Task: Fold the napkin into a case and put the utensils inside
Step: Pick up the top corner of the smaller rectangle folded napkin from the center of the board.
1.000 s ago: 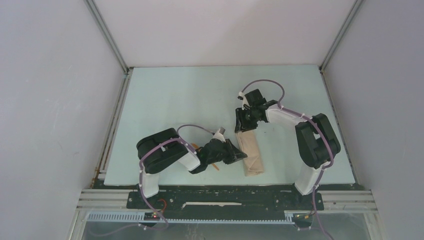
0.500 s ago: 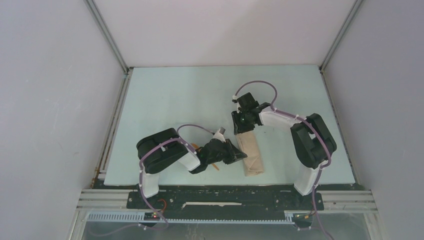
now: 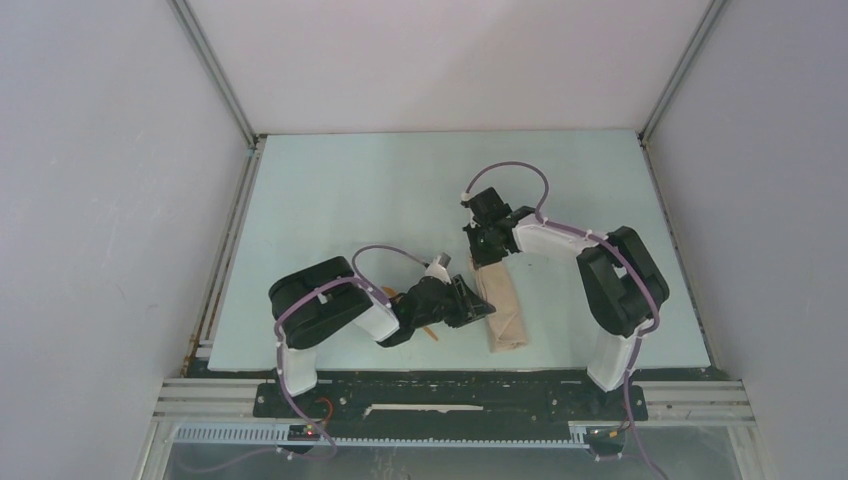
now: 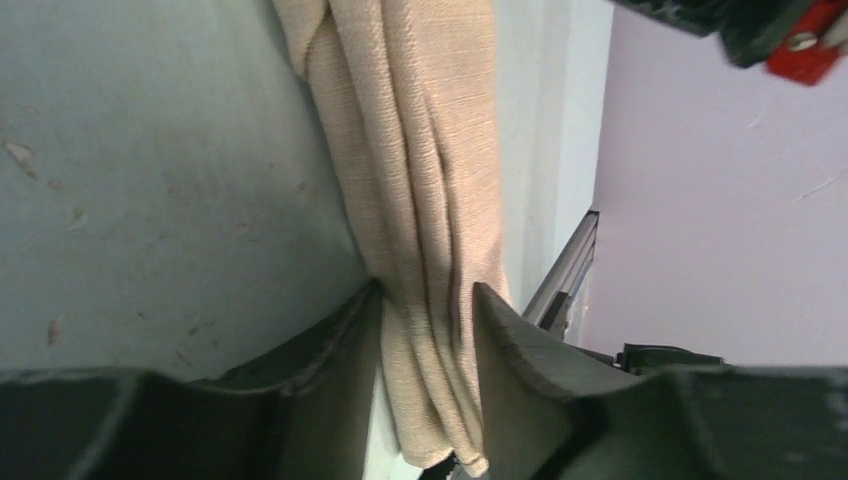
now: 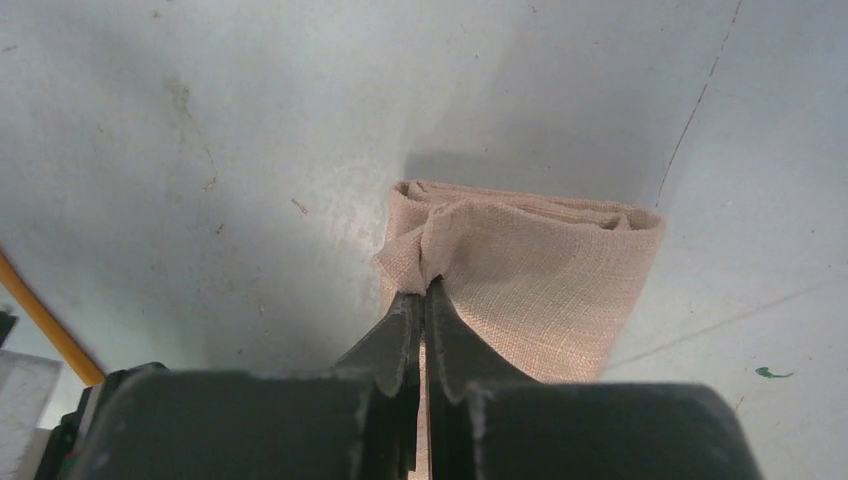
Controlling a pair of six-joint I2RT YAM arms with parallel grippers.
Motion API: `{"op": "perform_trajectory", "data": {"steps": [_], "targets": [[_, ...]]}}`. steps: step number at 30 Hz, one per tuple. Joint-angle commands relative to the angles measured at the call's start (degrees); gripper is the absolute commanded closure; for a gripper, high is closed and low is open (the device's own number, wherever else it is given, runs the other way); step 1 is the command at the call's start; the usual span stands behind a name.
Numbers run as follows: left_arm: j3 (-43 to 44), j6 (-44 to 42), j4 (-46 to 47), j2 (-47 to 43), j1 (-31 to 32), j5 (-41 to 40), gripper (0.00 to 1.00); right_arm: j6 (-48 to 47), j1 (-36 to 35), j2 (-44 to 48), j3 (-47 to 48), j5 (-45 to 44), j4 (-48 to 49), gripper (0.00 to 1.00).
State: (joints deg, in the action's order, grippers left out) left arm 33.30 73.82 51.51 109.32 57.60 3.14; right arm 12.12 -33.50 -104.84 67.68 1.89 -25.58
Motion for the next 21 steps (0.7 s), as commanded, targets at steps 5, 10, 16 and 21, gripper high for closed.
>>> {"op": "perform_trajectory", "data": {"steps": [5,10,16,21], "targets": [[-5.95,-12.31,-5.44,-14.51,-1.74,-7.38,0.41,4.05,3.25,6.01,1.05,8.12,-0.58,1.00],[-6.80,-17.61,-13.33,-22.87,-5.06,-9.62,0.38,8.16,6.54,8.98,-1.90,16.13,0.87,1.00],[7.83,-30.68,-33.32,-19.95,-5.82,-9.88,0.29,11.31,9.64,10.25,-5.55,21.64,3.80,1.00],[16.90,-40.09,-37.07,-13.80,-5.77,-8.04,0.52,14.22,11.46,11.47,-7.82,24.29,5.94,1.00]]}}
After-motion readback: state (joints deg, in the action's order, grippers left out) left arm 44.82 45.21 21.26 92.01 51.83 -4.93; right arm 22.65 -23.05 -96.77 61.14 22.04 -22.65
